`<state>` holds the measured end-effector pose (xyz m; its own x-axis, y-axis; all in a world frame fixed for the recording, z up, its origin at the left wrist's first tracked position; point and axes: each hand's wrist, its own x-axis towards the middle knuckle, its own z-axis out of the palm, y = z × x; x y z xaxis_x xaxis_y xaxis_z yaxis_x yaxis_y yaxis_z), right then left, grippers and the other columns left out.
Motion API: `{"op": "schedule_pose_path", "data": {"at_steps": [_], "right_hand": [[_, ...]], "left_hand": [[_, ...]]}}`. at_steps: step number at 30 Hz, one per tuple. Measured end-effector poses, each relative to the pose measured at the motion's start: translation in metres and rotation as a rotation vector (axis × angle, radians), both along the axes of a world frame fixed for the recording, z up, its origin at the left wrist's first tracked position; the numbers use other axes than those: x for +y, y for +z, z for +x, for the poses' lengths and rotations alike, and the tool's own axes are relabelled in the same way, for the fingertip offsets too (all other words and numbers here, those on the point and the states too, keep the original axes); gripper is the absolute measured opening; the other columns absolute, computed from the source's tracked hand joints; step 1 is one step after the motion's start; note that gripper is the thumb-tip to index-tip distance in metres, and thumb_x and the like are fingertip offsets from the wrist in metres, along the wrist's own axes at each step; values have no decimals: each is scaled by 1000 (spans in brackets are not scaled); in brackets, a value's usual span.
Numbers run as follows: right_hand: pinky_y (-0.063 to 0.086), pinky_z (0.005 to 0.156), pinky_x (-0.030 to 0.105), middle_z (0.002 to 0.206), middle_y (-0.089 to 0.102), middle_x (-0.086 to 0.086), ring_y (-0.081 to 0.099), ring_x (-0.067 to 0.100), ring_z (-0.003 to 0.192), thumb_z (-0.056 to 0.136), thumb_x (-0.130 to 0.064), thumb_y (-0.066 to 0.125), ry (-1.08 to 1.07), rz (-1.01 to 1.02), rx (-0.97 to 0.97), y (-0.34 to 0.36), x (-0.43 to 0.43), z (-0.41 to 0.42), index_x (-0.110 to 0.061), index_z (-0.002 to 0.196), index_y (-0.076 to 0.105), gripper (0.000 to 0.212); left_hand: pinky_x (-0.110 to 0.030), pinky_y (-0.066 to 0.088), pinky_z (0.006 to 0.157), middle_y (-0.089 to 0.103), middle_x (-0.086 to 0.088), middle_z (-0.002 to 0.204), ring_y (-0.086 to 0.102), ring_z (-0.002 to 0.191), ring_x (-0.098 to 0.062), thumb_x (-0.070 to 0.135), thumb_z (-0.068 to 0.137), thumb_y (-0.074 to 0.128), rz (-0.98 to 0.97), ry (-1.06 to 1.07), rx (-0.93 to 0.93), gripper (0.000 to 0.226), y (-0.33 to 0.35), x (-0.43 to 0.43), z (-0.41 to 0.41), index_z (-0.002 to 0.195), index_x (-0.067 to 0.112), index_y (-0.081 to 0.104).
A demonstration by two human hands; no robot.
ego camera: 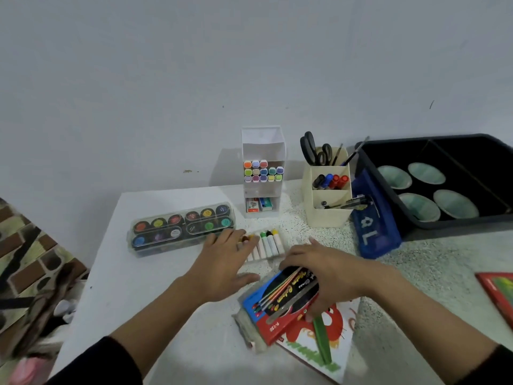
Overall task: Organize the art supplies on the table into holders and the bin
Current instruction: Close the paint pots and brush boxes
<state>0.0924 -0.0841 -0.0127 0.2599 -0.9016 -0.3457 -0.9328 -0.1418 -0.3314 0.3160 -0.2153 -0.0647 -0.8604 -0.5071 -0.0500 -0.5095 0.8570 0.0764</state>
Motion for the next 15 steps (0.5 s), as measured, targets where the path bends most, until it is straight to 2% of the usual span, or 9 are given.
{"op": "schedule_pose_path", "data": {"at_steps": [2,5,7,10,15], "right_hand": [[38,109,30,127,44,-18,44,4,118,64,-51,87,-71,29,-29,8,3,-14,-37,141,42,90],[47,99,30,120,40,-19,44,3,112,65,-52,83,-148,29,-20,13,5,-35,-44,139,37,88],[49,98,33,118,38,-17,44,5,111,66,-54,80,-170,23,19,13,5,-43,-45,137,34,85],[45,100,33,122,37,-13,41,9,114,69,-51,79,-177,-2,85,10,5,-48,-36,140,33,86],[42,104,35,126,39,-10,40,11,118,71,-52,77,-201,-28,86,-1,4,-51,-30,143,33,86]], "left_hand": [[-48,23,115,24,-6,161,20,147,-27,77,88,38,-32,0,15,86,-4,-6,-5,157,30,18],[-46,24,115,29,-6,160,24,146,-28,68,94,37,-75,-9,-11,78,-11,-8,-14,158,31,14],[-46,32,111,40,-6,154,34,142,-27,63,98,33,-106,-26,-27,67,-17,-6,-19,156,32,23],[-42,50,92,63,-4,131,57,122,-24,64,99,19,-99,14,-52,64,-20,-3,-21,143,29,50],[-47,48,94,58,-5,134,56,124,-24,61,102,14,-82,68,-8,65,-31,9,-12,146,26,47]]}}
